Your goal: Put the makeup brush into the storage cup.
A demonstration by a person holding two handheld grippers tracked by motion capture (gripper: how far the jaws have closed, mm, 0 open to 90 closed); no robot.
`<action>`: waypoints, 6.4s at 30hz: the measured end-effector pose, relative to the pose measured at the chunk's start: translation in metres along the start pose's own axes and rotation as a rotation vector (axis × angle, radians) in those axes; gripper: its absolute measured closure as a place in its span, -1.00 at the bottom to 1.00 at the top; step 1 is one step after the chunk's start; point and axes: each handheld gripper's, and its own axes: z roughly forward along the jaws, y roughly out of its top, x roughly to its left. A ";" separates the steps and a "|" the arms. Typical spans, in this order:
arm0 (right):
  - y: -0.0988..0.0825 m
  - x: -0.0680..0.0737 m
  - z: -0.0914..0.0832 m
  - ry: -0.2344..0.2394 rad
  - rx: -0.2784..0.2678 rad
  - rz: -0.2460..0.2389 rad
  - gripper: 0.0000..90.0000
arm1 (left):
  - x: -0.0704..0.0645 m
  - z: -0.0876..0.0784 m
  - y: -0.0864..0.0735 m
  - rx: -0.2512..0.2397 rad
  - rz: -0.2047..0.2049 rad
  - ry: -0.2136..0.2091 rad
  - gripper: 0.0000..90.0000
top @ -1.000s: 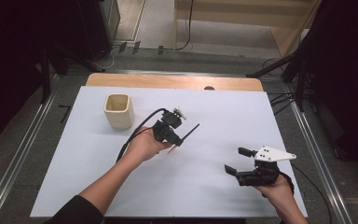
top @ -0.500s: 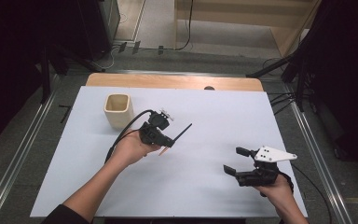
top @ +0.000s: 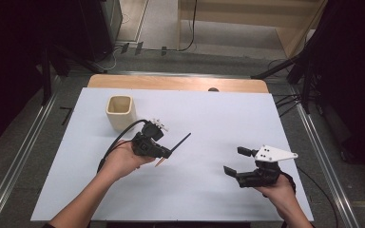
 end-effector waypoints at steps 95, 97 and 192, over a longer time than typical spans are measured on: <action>0.072 0.051 0.111 0.524 0.424 -0.354 0.14 | -0.035 -0.004 -0.002 0.247 0.471 -0.192 0.87; 0.071 0.052 0.113 0.539 0.435 -0.359 0.32 | -0.036 -0.004 -0.002 0.250 0.472 -0.199 0.87; 0.040 0.030 0.048 0.164 0.359 0.040 0.88 | 0.015 -0.014 -0.038 -0.120 0.105 -0.143 -0.31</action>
